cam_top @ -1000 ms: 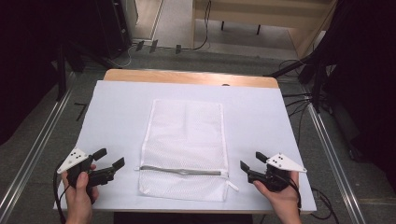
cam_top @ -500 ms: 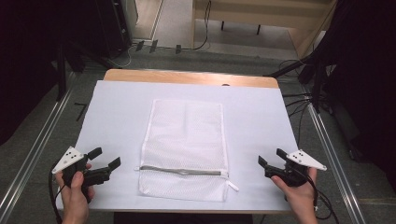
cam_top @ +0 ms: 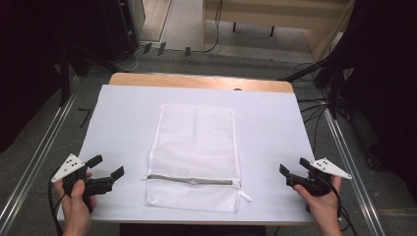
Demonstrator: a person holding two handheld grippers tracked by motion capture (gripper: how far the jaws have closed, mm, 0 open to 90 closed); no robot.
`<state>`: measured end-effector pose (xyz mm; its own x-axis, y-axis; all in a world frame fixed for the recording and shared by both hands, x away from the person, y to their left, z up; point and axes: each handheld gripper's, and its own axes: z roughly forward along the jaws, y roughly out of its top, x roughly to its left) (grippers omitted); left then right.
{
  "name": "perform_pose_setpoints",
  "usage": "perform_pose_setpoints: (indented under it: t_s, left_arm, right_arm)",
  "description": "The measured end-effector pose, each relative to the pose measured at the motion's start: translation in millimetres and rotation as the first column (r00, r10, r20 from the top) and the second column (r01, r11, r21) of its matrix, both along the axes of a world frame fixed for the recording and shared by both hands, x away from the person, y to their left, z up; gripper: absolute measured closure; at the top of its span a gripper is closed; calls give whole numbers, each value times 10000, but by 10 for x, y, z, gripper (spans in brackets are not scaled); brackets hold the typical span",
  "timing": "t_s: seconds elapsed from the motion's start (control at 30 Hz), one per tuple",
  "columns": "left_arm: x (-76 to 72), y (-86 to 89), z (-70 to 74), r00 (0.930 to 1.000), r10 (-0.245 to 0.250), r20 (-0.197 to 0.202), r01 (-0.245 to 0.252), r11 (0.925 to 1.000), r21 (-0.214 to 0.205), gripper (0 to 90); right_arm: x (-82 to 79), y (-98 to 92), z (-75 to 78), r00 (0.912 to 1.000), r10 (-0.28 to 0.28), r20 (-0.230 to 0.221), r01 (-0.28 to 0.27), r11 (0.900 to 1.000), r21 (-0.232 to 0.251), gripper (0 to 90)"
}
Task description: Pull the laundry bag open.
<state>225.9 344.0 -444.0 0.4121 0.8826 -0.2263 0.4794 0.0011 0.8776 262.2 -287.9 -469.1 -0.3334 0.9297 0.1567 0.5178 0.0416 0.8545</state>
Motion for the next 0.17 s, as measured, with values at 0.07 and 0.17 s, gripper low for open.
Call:
perform_pose_setpoints:
  t_s: [0.07,0.17]
  left_arm:
    - [5,-4,-4,10000,43,30,-43,10000,37,16]
    - [11,-11,-6,10000,23,9,-23,10000,62,16]
  right_arm:
    - [1,3,-3,10000,-5,-22,5,10000,16,156]
    - [3,7,-7,10000,-4,-45,4,10000,6,156]
